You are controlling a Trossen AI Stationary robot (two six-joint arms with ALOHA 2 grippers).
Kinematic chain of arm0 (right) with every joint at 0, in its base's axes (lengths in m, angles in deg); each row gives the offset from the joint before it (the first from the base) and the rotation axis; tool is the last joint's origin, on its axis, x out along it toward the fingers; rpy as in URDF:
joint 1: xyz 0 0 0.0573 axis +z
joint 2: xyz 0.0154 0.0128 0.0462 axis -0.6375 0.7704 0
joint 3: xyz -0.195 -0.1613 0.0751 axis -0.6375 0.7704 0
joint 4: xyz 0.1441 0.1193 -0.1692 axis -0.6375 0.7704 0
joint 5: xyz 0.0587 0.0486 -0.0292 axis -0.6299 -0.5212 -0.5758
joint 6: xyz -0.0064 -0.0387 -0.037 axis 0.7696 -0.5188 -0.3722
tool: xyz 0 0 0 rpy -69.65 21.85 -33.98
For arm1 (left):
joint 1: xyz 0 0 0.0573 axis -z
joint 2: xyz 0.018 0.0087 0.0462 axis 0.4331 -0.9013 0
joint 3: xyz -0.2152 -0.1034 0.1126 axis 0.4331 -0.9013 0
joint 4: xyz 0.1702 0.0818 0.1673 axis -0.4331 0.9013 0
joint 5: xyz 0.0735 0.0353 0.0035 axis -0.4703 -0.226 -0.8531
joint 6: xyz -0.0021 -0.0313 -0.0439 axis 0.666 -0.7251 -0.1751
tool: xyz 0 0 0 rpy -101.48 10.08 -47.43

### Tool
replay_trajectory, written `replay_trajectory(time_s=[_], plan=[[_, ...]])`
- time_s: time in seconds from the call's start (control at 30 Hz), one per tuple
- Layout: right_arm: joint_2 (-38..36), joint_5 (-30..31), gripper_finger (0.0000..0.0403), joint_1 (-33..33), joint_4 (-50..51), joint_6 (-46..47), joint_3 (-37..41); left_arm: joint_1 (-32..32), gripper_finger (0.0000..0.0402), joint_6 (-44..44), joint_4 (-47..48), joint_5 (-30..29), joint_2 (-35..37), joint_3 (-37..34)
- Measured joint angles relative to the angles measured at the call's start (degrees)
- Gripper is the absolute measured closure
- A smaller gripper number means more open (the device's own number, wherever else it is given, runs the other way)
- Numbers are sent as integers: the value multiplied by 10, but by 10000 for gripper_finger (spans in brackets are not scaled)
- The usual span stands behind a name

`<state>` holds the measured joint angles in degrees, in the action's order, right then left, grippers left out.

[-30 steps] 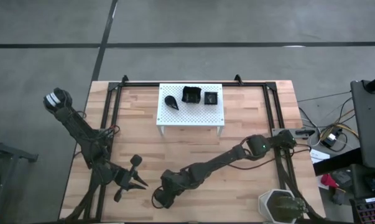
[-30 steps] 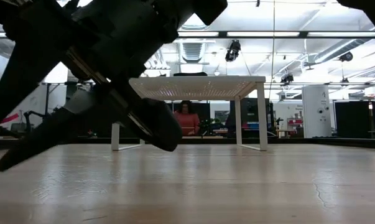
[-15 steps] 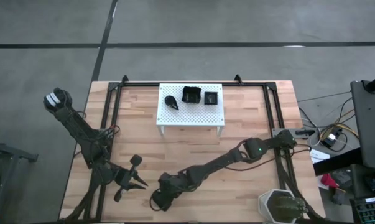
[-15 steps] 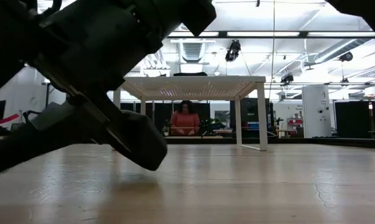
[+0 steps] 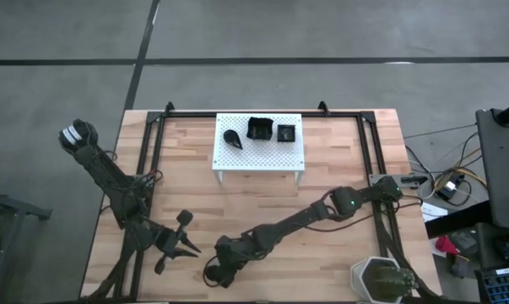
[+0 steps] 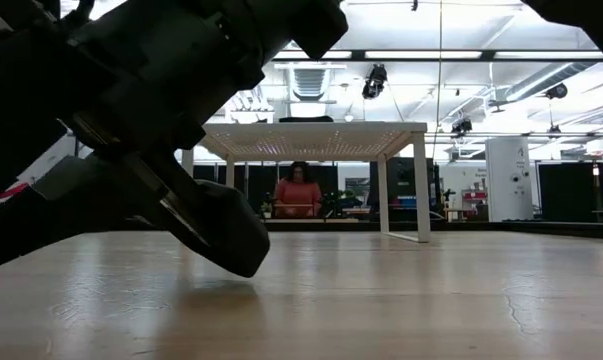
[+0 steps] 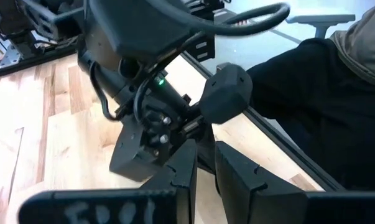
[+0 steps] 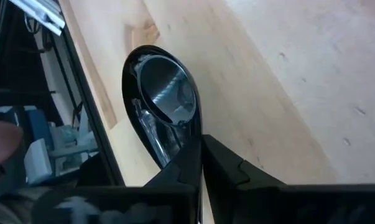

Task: Pick & Place Mini shaped plates
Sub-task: Stack the drop shaped plate on top of the drop shaped plate on the shelf

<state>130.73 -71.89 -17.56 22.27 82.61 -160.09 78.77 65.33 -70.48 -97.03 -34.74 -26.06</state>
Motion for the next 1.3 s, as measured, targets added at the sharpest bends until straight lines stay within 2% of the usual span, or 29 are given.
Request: replay_trajectory(time_s=[0.23,0.43,0.63,0.93,1.2,1.3], plan=[[-4,-46,394,-14,34,-18,0,-1,348,-4,-14,-15,0,8],[-30,-80,394,-27,131,-53,0,-1,348,11,7,-16,-5,23],[-67,-91,394,-53,212,-83,0,-1,348,28,12,-42,-50,28],[-93,-108,394,-76,227,-81,0,-2,348,65,37,-55,-139,83],[-93,-121,394,-84,227,-59,0,-11,348,-16,164,-80,-211,174],[-93,-149,394,-88,223,-55,-2,-12,348,-8,167,-82,-233,192]])
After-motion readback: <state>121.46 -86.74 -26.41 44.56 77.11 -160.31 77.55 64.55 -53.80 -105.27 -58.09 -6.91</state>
